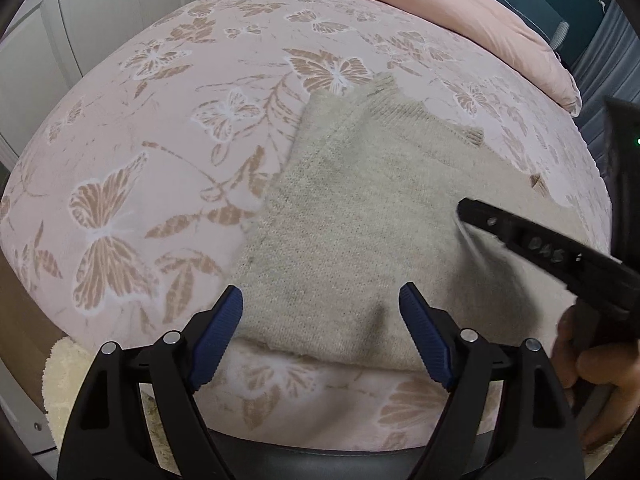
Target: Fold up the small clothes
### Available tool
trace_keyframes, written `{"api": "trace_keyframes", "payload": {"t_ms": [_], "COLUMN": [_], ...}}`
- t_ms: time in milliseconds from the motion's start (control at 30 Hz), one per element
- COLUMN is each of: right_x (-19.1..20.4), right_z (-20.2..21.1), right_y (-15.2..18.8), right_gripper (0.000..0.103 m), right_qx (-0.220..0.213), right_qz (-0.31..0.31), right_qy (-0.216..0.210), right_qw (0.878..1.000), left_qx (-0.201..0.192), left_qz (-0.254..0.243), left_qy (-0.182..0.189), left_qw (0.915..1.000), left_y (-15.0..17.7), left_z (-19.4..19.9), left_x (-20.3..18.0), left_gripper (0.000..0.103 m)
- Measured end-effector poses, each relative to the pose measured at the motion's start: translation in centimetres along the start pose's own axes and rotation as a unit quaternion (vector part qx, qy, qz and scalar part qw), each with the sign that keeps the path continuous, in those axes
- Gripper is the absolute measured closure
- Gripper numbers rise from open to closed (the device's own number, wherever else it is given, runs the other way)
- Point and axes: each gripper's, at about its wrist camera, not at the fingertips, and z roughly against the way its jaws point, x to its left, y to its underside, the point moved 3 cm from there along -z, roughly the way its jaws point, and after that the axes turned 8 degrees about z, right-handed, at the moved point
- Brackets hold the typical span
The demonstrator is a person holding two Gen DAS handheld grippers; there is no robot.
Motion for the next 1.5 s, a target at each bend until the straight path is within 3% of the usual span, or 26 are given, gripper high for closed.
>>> {"api": "trace_keyframes", "payload": {"t_ms": [100,233,300,467,567,833,900,1033,1233,1267,1300,1333,1433,1500], "right_x": [-3.4,-12.1,-16.6,-24.6,-26.0,-26.8,-27.1,-27.6,-28.7,-28.7,-28.6,-28.5,-27.8,-28.0], "right_z": [4.0,8.7,11.3,14.5,14.8,11.9,11.8,11.6,9.8,9.5,9.3,9.3,12.1,14.3], "right_y": [1.1,4.3,6.1,9.4,10.0,9.8,9.7,9.7,10.0,10.1,10.1,10.0,9.3,9.3], "right_gripper": [0.088,0.080,0.065,0.052,0.042,0.041,0.037,0.036,0.036,0.041,0.066,0.084,0.090,0.095], "right_qx": [-0.034,-0.046,-0.057,-0.063,-0.065,-0.058,-0.070,-0.075,-0.048,-0.046,-0.045,-0.046,-0.093,-0.129], "right_qz": [-0.019,-0.104,-0.143,-0.214,-0.214,-0.197,-0.205,-0.211,-0.219,-0.220,-0.219,-0.217,-0.223,-0.229], "right_qy": [0.056,0.113,0.152,0.196,0.205,0.192,0.180,0.178,0.176,0.172,0.167,0.162,0.145,0.159], "right_qw": [0.998,0.987,0.976,0.955,0.953,0.960,0.960,0.958,0.958,0.959,0.960,0.962,0.960,0.952], "left_qx": [0.002,-0.001,-0.003,-0.001,0.003,0.007,0.010,-0.002,0.003,0.007,0.010,0.013,0.011,0.010], "left_qz": [-0.008,-0.021,-0.031,-0.047,-0.051,-0.063,-0.057,-0.033,-0.055,-0.052,-0.051,-0.049,-0.051,-0.057], "left_qy": [-0.004,-0.008,-0.012,-0.031,-0.042,-0.072,-0.085,-0.072,-0.086,-0.089,-0.088,-0.092,-0.096,-0.098], "left_qw": [1.0000,0.9997,0.9994,0.9984,0.9978,0.9954,0.9947,0.9969,0.9948,0.9947,0.9947,0.9945,0.9941,0.9935], "left_y": [0.1,0.2,0.3,0.1,-0.1,-0.5,-0.8,-1.5,-2.5,-2.6,-2.6,-2.6,-2.5,-2.5], "left_z": [0.0,0.3,0.4,-0.3,-0.8,-1.8,-2.4,-1.7,-3.4,-3.8,-4.3,-4.6,-5.0,-5.2], "left_x": [-0.3,-1.6,-2.5,-4.7,-5.5,-6.6,-6.3,-5.7,-6.3,-6.3,-6.2,-6.1,-6.0,-6.0], "left_gripper": [0.025,0.025,0.025,0.025,0.025,0.025,0.025,0.025,0.024,0.024,0.024,0.024,0.023,0.023]}}
